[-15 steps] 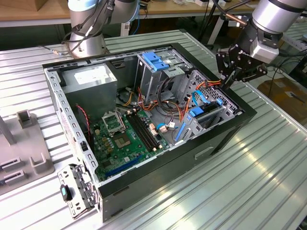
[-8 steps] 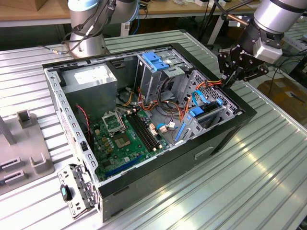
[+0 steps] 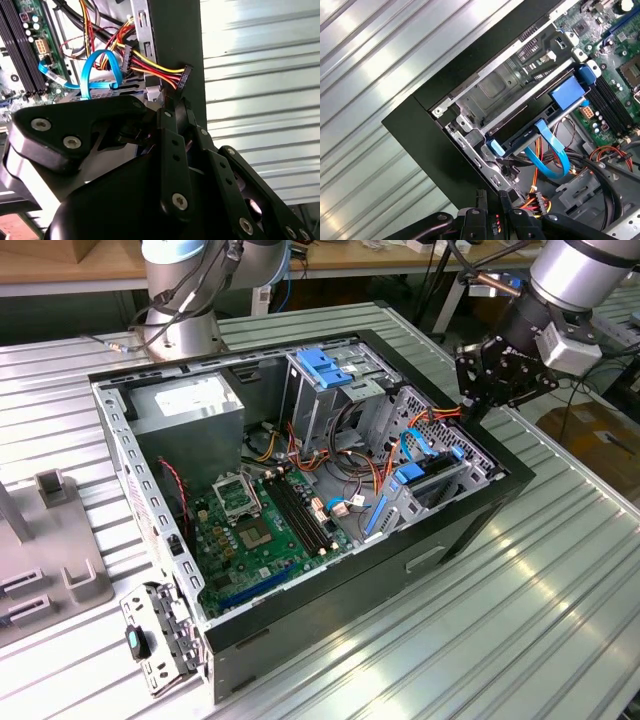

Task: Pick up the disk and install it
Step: 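Insert the second disk wire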

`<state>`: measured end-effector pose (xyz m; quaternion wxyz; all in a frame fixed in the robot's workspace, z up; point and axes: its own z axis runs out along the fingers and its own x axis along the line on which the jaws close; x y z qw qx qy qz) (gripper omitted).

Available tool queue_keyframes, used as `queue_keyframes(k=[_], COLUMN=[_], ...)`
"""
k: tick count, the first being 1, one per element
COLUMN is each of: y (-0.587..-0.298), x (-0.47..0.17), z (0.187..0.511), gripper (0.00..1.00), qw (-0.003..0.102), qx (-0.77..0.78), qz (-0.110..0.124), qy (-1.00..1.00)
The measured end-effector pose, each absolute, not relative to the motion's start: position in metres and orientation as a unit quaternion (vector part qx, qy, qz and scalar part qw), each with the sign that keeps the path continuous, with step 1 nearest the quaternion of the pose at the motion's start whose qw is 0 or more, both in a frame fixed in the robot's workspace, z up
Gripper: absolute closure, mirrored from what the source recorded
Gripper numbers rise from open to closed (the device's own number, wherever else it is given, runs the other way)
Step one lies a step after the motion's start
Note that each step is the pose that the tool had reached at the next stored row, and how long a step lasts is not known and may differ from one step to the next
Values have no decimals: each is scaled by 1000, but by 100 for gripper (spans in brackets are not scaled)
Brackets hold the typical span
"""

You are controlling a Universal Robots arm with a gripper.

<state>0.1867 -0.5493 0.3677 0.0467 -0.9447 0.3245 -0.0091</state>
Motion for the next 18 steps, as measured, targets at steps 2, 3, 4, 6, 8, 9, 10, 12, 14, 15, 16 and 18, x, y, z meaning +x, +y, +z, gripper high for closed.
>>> queue_keyframes(k=[2,3,4,6,8,9,10,12,14,15,16,18], y=[-549,-549,-549,-549,-549,-549,-549,-549,-549,-549,-549,-549], x=[187,187,187,187,188,188,188,189,191,192,192,192], z=[368,368,368,368,367,368,368,368,368,368,368,367], gripper=[76,76,76,76,76,76,76,76,76,76,76,76], qw=[47,47,47,47,47,47,47,47,47,47,47,47], qx=[-949,-952,-954,-956,-956,-956,-956,-956,-956,-957,-958,-959], qz=[-8,-8,-8,-8,-8,-8,-8,-7,-7,-7,-7,-7], qy=[310,301,297,289,289,289,289,289,288,287,284,278])
